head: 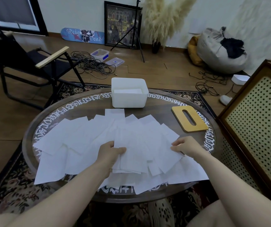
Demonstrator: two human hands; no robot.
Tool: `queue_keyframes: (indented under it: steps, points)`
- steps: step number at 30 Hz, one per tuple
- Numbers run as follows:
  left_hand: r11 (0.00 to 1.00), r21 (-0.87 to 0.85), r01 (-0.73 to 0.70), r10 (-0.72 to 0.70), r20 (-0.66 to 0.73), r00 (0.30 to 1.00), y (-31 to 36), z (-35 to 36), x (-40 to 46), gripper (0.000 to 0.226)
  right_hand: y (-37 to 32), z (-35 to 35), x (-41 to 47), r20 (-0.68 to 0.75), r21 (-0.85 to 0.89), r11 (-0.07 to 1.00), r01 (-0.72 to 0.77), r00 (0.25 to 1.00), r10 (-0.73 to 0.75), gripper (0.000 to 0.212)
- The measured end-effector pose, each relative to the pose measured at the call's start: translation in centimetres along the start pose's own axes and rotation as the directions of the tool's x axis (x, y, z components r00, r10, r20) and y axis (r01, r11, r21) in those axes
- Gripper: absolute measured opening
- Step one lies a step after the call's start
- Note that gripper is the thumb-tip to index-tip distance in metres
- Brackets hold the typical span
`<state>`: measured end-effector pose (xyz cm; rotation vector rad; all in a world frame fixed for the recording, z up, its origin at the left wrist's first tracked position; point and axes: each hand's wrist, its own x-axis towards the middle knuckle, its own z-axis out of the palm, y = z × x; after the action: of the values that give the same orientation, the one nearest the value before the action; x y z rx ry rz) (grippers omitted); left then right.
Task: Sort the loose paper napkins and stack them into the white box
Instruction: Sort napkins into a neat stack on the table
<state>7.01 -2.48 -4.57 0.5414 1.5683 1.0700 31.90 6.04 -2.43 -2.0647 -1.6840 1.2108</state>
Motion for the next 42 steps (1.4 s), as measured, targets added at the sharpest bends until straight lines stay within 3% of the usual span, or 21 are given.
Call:
queue_keyframes:
  steps: [7, 16, 30, 35, 38, 42]
  points:
    - [0.998, -0.018, -0.057, 0.057, -0.010, 0.998, 0.0, 0.0, -0.1, 0.021, -1.6, 0.1, -2.0, -0.032, 0.340, 0.933, 0.117, 0.993, -0.113, 0.004]
    - [0.998, -0.053, -0.022, 0.022, 0.010, 1.000, 0.2, -0.1, -0.4, 0.016, -2.9, 3.7, -1.6, 0.139, 0.622, 0.783, -0.028, 0.988, -0.074, 0.005]
    - [0.998, -0.062, -0.014, 0.014, -0.001, 1.000, 0.3, -0.4, -0.4, 0.015, -3.2, 6.5, -2.4, 0.284, 0.377, 0.923, -0.070, 0.958, -0.044, 0.015]
    - [0.994, 0.054, -0.091, 0.089, 0.054, 0.995, 0.3, -0.4, -0.5, 0.036, -3.7, 6.2, -2.9, 0.299, 0.291, 0.957, -0.015, 0.951, -0.075, 0.006]
    - [0.975, 0.136, -0.176, 0.161, 0.110, 0.981, 1.7, -1.0, -0.6, 0.038, -3.5, 5.9, -2.6, 0.177, 0.178, 0.974, 0.140, 0.969, -0.172, 0.034]
    - [0.817, 0.366, -0.445, 0.349, 0.299, 0.888, 5.0, -2.6, -1.1, 0.036, -3.3, 5.2, -1.7, -0.029, 0.084, 0.918, 0.388, 0.922, -0.386, 0.079]
